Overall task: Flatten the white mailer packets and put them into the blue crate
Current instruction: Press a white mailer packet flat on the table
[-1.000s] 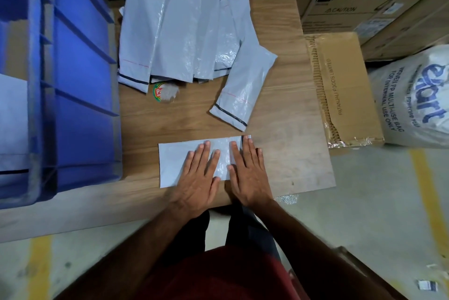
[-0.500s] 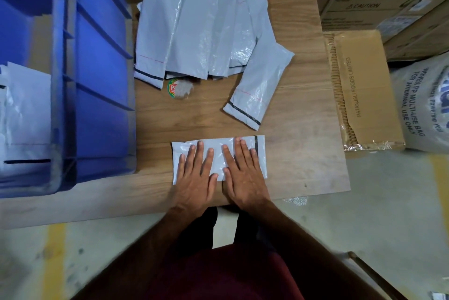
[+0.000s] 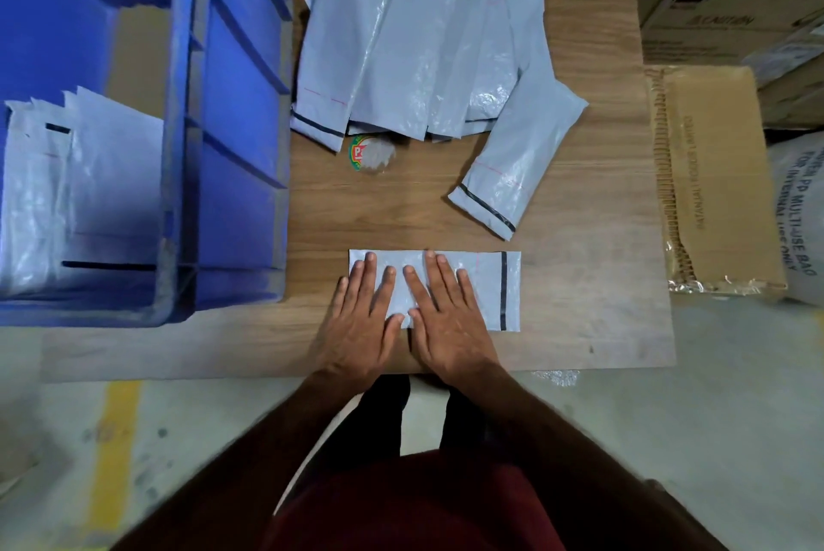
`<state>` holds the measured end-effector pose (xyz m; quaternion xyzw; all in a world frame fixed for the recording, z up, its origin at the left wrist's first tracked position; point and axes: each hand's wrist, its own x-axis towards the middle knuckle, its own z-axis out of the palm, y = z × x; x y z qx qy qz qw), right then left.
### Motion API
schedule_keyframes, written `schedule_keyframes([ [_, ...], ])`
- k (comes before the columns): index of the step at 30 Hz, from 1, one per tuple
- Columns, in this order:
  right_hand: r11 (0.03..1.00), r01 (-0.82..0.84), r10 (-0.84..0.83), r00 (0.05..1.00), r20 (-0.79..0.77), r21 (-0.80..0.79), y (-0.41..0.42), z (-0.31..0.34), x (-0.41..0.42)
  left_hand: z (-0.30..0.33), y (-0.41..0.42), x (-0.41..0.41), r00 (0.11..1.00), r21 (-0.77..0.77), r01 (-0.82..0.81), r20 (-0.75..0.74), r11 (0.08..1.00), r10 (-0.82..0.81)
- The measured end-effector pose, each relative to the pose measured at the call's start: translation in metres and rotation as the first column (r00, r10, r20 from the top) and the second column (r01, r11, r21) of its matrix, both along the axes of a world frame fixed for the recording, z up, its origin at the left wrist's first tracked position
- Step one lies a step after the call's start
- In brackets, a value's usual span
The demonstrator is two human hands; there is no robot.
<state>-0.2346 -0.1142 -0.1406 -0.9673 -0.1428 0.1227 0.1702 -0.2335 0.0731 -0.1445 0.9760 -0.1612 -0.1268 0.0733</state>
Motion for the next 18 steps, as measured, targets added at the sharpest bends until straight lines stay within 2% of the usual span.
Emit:
schedule_keyframes([
  [3,1.0,-0.002,0.002,1.0,-0.019,0.01,-0.001,0.004,0.002,0.004,0.006,0.0,0.999,-0.012,0.033,0.025,0.999,-0.033],
  [6,0.997,-0.013,0.015,0.999,-0.029,0.078,-0.008,0.013,0.001,0.004,0.021,0.003,0.976,0.001,0.209,0.056,0.978,-0.208],
  [8,0.994,-0.004,0.007,1.0,-0.029,0.107,-0.019,0.018,-0.008,-0.001,0.029,0.01,0.959,0.039,0.271,0.076,0.962,-0.273],
  [12,0.998,0.01,-0.009,1.0,-0.023,0.058,-0.028,0.02,-0.021,-0.002,0.032,0.023,0.951,0.041,0.284,0.118,0.958,-0.287],
  [16,0.995,0.101,-0.101,0.994,-0.047,-0.003,-0.018,0.026,-0.012,0.017,0.031,0.027,0.966,-0.056,0.257,0.056,0.965,-0.254],
  [18,0.988,0.151,-0.15,0.987,-0.057,0.016,-0.015,0.038,-0.005,0.032,0.028,0.027,0.969,-0.045,0.244,0.056,0.969,-0.242],
])
